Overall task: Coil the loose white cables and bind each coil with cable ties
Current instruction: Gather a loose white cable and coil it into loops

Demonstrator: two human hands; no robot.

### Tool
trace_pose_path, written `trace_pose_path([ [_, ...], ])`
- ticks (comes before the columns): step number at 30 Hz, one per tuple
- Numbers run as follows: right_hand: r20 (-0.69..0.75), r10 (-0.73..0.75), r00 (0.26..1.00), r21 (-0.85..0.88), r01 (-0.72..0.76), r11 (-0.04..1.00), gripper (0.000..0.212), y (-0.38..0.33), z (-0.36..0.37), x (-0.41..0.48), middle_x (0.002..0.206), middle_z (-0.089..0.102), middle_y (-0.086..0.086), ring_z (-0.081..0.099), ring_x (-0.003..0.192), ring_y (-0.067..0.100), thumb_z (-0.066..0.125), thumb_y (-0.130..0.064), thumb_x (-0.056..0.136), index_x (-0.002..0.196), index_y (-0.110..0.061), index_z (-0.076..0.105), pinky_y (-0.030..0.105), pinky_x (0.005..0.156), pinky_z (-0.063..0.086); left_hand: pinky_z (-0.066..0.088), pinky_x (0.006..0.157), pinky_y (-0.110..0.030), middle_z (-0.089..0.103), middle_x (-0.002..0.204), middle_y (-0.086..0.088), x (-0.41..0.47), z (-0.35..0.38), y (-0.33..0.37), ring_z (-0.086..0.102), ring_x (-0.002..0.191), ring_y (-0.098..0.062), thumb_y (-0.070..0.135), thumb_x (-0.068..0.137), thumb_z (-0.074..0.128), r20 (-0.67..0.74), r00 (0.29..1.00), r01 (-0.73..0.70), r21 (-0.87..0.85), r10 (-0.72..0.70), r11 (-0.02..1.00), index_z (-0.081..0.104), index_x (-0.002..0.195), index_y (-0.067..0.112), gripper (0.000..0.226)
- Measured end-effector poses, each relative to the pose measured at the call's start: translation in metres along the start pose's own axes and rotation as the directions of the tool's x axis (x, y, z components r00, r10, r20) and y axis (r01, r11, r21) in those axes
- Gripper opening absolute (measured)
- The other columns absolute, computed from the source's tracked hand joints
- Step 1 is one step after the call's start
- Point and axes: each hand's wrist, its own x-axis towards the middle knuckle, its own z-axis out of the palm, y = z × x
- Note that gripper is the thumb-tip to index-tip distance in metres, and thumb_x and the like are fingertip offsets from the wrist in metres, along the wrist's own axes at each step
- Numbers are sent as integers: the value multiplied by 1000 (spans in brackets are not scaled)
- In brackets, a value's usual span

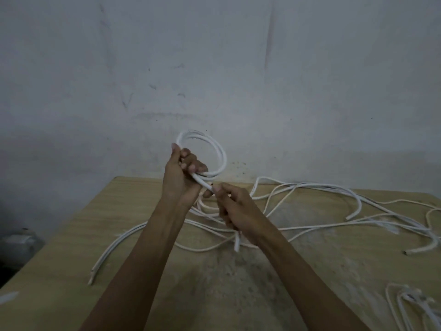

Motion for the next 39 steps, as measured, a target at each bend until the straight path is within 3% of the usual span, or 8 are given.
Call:
trace_pose_path([
  [3,-8,-313,950,-444,277,852,32,5,-28,9,56,58,-3,47,52,-2,66,-45,93,70,-23,68,27,51,37,24,42,-22,26,42,7,-5,4,-3,24,32,-7,43,105,36,66,980,189,31,-190,982,41,64,19,47],
  [10,-19,-240,971,-734,149,662,56,-4,-55,1,51,54,0,47,46,12,70,-73,70,68,-18,65,33,47,34,21,40,-22,16,37,7,-8,5,-4,18,28,-9,52,96,48,-43,927,373,231,-374,899,31,48,23,58],
  [21,340,129,931,-97,-101,990,17,-1,-86,-10,70,60,10,59,57,18,69,-5,91,108,-5,64,28,57,52,9,40,-22,10,40,7,-10,5,2,3,39,-11,60,94,50,-60,968,252,215,-245,943,22,46,25,65],
  [26,453,-112,884,752,-312,580,73,4,-114,-5,132,57,32,63,117,35,65,-41,92,147,1,42,38,99,53,14,36,-20,14,37,6,-10,14,0,13,30,-10,58,97,46,-105,994,26,-76,-34,997,24,45,23,66],
  [28,268,-143,953,921,-210,328,84,-4,-96,-2,146,43,34,47,138,38,66,-44,88,145,12,37,43,113,43,17,36,-20,13,39,5,-10,16,-4,13,31,-11,58,98,43,-181,982,-78,-175,46,982,22,46,23,66],
  [33,-354,352,867,824,111,555,29,-14,-34,14,88,66,8,67,82,19,48,-31,103,100,-9,66,35,82,58,16,41,-21,12,41,4,-15,17,-23,13,33,-12,62,97,42,-233,969,-115,-129,83,985,21,51,24,64],
  [37,-395,433,810,900,246,361,27,-21,-43,21,62,50,7,50,56,20,31,-14,107,81,-13,41,37,62,51,14,40,-24,12,40,5,-22,16,-44,10,34,-11,62,97,42,-115,993,-22,30,26,999,21,50,24,64],
  [39,-444,372,815,755,117,646,29,-12,-56,23,48,32,-3,31,40,12,33,-11,105,77,-16,36,24,44,37,10,41,-25,12,41,4,-27,17,-53,6,37,-13,60,97,44,-35,999,38,208,-31,977,17,54,24,62],
])
